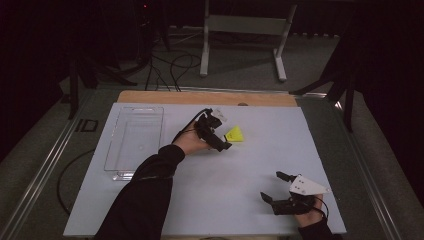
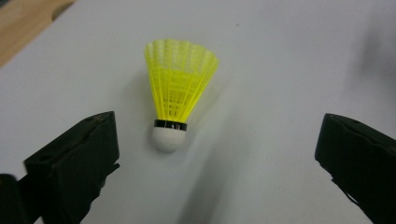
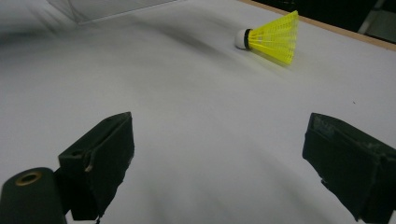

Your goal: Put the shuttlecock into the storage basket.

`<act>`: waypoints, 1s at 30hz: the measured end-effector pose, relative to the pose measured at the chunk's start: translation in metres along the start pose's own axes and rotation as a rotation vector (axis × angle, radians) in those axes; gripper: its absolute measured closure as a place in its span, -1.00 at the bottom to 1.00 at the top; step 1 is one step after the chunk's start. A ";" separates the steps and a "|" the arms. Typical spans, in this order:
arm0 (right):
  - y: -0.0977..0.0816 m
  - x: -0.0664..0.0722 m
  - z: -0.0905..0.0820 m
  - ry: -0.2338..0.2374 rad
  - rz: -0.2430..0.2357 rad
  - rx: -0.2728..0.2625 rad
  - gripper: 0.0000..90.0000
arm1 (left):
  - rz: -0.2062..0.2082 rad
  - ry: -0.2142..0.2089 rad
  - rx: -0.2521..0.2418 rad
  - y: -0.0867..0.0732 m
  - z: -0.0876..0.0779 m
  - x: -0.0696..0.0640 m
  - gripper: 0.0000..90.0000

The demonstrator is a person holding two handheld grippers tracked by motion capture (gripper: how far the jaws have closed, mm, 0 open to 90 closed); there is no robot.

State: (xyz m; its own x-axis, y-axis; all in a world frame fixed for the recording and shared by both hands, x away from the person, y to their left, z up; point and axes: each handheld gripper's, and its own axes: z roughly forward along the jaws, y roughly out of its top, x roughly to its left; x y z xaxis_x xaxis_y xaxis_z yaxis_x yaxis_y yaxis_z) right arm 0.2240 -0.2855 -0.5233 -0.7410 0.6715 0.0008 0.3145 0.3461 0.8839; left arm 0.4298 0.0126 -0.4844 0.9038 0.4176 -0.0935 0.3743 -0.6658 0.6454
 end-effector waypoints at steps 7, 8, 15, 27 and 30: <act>-0.001 -0.001 0.001 0.005 0.003 0.003 -0.80 | -0.012 0.015 0.024 -0.005 0.016 0.006 -0.88; -0.001 0.000 0.001 0.004 0.003 0.001 -0.80 | -0.017 0.022 0.034 -0.006 0.022 0.007 -0.88; -0.001 -0.001 0.001 0.008 0.007 0.002 -0.80 | -0.015 0.022 0.069 -0.010 0.037 0.010 -0.58; -0.002 -0.001 0.001 0.009 0.010 0.004 -0.80 | -0.026 0.065 0.129 -0.010 0.049 0.015 0.05; -0.002 -0.002 0.001 0.009 0.011 0.003 -0.80 | -0.026 0.073 0.144 -0.010 0.052 0.016 0.14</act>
State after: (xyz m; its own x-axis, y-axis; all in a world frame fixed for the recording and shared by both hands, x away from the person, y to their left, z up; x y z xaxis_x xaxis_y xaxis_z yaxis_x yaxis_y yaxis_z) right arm 0.2253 -0.2864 -0.5252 -0.7427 0.6694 0.0150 0.3249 0.3406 0.8823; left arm 0.4513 -0.0066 -0.5320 0.8780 0.4760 -0.0502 0.4279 -0.7337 0.5278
